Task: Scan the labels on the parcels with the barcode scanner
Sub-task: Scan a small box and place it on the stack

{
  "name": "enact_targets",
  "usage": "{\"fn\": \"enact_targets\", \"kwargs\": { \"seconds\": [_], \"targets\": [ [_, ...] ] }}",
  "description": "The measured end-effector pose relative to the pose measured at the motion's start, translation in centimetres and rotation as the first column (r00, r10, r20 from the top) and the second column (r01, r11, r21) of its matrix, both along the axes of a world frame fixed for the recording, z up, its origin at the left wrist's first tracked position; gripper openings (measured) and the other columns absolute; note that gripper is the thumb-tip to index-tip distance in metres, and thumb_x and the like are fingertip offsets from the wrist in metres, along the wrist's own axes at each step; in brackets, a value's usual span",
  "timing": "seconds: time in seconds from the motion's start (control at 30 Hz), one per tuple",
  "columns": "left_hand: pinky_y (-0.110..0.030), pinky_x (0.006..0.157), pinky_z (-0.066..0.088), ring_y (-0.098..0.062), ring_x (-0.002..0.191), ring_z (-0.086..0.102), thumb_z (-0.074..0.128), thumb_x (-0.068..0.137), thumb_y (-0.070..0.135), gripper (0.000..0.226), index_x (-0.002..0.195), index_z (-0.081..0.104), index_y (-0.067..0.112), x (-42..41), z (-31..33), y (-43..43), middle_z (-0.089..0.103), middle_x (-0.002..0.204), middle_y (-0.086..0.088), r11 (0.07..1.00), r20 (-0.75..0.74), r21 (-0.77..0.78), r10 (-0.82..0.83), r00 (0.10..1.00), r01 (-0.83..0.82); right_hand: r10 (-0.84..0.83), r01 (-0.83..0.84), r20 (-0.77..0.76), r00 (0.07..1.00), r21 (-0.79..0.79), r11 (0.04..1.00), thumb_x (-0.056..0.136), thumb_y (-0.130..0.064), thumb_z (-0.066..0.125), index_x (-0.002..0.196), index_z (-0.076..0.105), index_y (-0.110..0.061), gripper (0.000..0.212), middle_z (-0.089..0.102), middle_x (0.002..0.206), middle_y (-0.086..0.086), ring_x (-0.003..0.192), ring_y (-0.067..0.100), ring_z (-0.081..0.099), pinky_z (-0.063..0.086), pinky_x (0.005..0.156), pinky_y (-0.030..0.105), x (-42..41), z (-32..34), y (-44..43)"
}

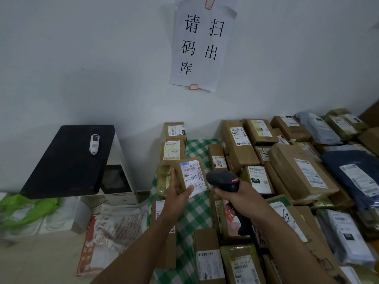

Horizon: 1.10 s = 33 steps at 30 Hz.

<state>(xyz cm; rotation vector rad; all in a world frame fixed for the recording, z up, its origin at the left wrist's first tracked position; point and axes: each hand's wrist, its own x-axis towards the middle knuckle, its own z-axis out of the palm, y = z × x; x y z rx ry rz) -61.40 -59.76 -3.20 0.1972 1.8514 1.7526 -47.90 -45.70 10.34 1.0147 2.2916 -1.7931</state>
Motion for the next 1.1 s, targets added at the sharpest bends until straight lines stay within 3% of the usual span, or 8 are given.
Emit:
{"fn": "enact_targets", "kwargs": {
  "seconds": [0.07, 0.2, 0.33, 0.53, 0.77, 0.87, 1.0, 1.1],
  "targets": [
    [-0.020, 0.073, 0.060, -0.006, 0.106, 0.069, 0.062, 0.100, 0.004, 0.085, 0.161, 0.015, 0.039, 0.0, -0.5, -0.8, 0.062, 0.139, -0.001, 0.997, 0.050, -0.003, 0.073, 0.996, -0.073, -0.014, 0.014, -0.001, 1.000, 0.007, 1.000, 0.098, -0.026, 0.070, 0.119, 0.066, -0.032, 0.022, 0.079, 0.100, 0.004, 0.060, 0.011, 0.064, 0.053, 0.058, 0.024, 0.0, -0.2, 0.1],
    [-0.056, 0.093, 0.058, -0.022, 0.105, 0.072, 0.062, 0.100, 0.013, 0.096, 0.157, -0.004, 0.055, -0.4, -1.6, -2.8, 0.066, 0.132, 0.000, 0.983, 0.122, -0.113, 0.157, 0.980, -0.143, 0.005, -0.006, 0.040, 0.999, 0.032, 0.999, 0.097, -0.028, 0.071, 0.113, 0.068, -0.030, 0.016, 0.079, 0.099, 0.002, 0.067, 0.016, 0.069, 0.054, 0.061, 0.023, -0.3, -0.9, 0.0],
    [-0.040, 0.075, 0.059, -0.022, 0.101, 0.072, 0.069, 0.097, 0.022, 0.092, 0.153, 0.004, 0.056, -1.7, -2.2, -3.3, 0.066, 0.126, 0.000, 0.964, 0.193, -0.129, 0.253, 0.948, -0.231, 0.072, -0.072, 0.060, 0.996, -0.002, 0.997, 0.098, -0.027, 0.070, 0.115, 0.066, -0.036, 0.019, 0.078, 0.095, 0.002, 0.054, 0.006, 0.061, 0.049, 0.059, 0.027, -1.2, -1.7, -0.5],
    [-0.059, 0.103, 0.051, -0.029, 0.122, 0.063, 0.071, 0.094, 0.041, 0.084, 0.156, 0.015, 0.044, -3.3, -4.1, -1.3, 0.055, 0.146, -0.004, 0.928, 0.248, -0.161, 0.369, 0.896, -0.337, 0.094, -0.095, 0.117, 0.989, 0.000, 0.995, 0.098, -0.022, 0.070, 0.128, 0.066, -0.021, 0.031, 0.065, 0.059, -0.015, 0.052, 0.004, 0.059, 0.048, 0.057, 0.024, -2.3, -2.6, -0.6],
    [-0.057, 0.110, 0.046, -0.027, 0.130, 0.057, 0.088, 0.059, 0.062, 0.123, 0.155, 0.014, 0.037, -3.0, -5.1, 0.9, 0.055, 0.148, -0.003, 0.882, 0.270, -0.206, 0.468, 0.842, -0.424, 0.085, -0.084, 0.157, 0.984, -0.007, 0.996, 0.098, -0.022, 0.071, 0.126, 0.065, -0.023, 0.028, 0.065, 0.056, -0.017, 0.050, 0.003, 0.058, 0.047, 0.055, 0.022, -3.2, -3.5, -0.1],
    [-0.058, 0.117, 0.037, -0.031, 0.139, 0.050, 0.092, 0.074, 0.035, 0.136, 0.162, -0.012, 0.029, -3.6, -5.1, 1.3, 0.051, 0.152, -0.006, 0.873, 0.283, -0.228, 0.484, 0.828, -0.432, 0.076, -0.077, 0.165, 0.983, 0.000, 0.997, 0.098, -0.021, 0.071, 0.121, 0.068, -0.020, 0.024, 0.063, 0.053, -0.013, 0.048, 0.004, 0.057, 0.045, 0.052, 0.020, -3.3, -4.2, 0.2],
    [-0.059, 0.115, 0.040, -0.030, 0.144, 0.041, 0.097, 0.047, 0.053, 0.150, 0.158, -0.004, 0.045, -4.2, -5.2, 0.9, 0.036, 0.160, -0.009, 0.871, 0.138, -0.251, 0.464, 0.875, -0.423, 0.070, -0.068, 0.162, 0.984, -0.018, 0.998, 0.097, -0.023, 0.072, 0.119, 0.069, -0.021, 0.022, 0.065, 0.059, -0.006, 0.052, 0.007, 0.059, 0.047, 0.056, 0.025, -2.9, -4.9, 0.5],
    [-0.057, 0.118, 0.036, -0.033, 0.146, 0.035, 0.098, 0.064, 0.035, 0.130, 0.161, 0.010, 0.031, -4.3, -4.8, 1.0, 0.026, 0.161, -0.013, 0.876, 0.032, -0.300, 0.405, 0.914, -0.378, 0.036, -0.030, 0.149, 0.988, -0.040, 0.999, 0.097, -0.024, 0.072, 0.119, 0.069, -0.025, 0.023, 0.075, 0.085, 0.003, 0.058, 0.008, 0.062, 0.050, 0.061, 0.026, -2.5, -5.1, 0.6]
  ]
}}
